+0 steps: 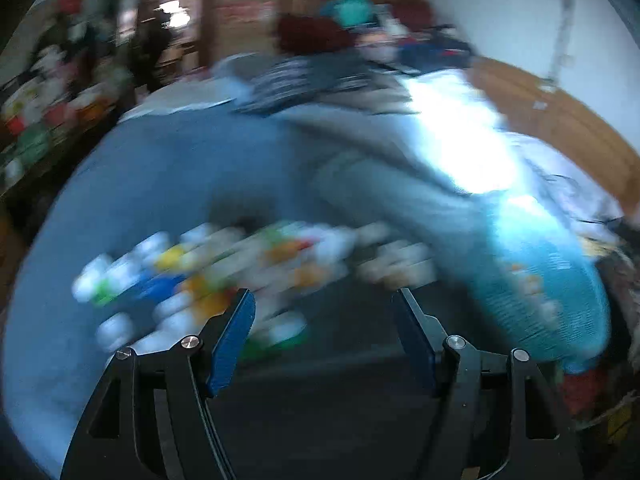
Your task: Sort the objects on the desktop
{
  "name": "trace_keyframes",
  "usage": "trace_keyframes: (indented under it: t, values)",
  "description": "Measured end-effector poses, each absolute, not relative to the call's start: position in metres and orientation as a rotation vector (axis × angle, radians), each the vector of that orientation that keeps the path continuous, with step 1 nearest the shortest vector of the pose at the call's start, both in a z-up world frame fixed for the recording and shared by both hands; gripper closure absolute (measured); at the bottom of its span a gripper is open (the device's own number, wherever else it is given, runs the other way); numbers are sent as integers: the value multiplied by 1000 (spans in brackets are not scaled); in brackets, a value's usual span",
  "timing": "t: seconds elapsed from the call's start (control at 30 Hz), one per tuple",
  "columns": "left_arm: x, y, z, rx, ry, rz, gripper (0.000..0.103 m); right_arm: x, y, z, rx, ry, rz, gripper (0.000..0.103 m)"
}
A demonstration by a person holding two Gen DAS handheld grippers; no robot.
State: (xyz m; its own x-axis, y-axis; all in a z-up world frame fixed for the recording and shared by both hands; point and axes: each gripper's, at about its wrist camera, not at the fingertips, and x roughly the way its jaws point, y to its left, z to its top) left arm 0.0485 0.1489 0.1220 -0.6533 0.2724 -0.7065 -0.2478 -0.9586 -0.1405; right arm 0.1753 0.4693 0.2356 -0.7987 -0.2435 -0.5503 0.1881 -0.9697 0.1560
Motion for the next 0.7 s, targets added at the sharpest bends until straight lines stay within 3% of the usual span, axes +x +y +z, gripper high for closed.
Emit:
trace_keyframes:
  t: [0.03, 0.2, 0.43, 0.57, 0.6, 0.7]
  values:
    - [51, 126, 111, -1158, -53, 2658, 38, 177, 458, 235, 847, -114, -2770, 19]
    - [65, 32, 55, -1318, -99, 2756, 39, 179, 414, 220, 836, -53, -2691, 12]
    - [63, 22, 24, -1315, -97, 2714, 39, 169, 376, 181, 998, 11, -2545, 13]
    - [39, 16, 20, -1324, -213, 2715, 39, 161, 365, 170, 1059, 11, -2487, 21]
    - [36, 14, 19, -1323, -236, 2715, 41, 160, 362, 169, 1065, 12, -2482, 23]
    - [33, 16, 22, -1322, -241, 2704, 77, 159, 356, 166, 1078, 25, -2462, 32]
